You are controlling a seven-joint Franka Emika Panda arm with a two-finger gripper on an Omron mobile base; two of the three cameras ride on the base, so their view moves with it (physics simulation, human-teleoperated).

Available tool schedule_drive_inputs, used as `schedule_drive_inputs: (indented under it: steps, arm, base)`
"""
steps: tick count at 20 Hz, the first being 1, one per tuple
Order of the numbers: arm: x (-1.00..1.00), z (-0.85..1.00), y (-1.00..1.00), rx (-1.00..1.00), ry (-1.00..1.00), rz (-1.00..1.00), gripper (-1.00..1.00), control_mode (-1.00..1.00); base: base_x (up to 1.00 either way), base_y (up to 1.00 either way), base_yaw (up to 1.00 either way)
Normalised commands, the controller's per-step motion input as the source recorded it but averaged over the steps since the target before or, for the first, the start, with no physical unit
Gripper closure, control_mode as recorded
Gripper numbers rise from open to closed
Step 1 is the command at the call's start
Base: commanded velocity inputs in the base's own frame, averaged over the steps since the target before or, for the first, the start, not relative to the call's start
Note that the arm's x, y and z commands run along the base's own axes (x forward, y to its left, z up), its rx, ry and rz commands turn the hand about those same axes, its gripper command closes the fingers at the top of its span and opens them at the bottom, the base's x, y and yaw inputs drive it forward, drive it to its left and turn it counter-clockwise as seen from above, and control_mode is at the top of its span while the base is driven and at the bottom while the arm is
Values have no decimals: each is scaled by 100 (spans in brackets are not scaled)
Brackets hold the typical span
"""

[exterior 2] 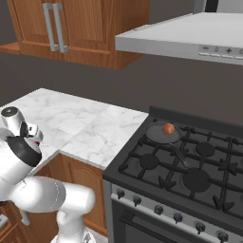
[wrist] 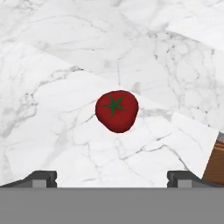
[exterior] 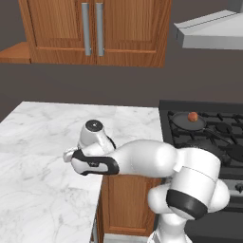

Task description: Place the pan on the rear left burner on the stove. Then place the tomato and the onion in the pan and turn on the rear left burner.

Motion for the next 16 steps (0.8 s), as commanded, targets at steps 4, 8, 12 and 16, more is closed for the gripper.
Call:
schedule_drive_inputs:
  steps: [4, 8, 12, 16]
  arm:
    - [13, -15, 5, 0, 2, 0, -100, -100]
    - [10, -13, 0, 0, 0, -1, -100, -100]
    - [6, -13, 0, 0, 0, -1, -100, -100]
    - [7, -15, 0, 0, 0, 0, -100, -100]
  base:
    - [0, 0, 0]
    - [0, 0, 0]
    - [0, 0, 0]
    - [0, 0, 0]
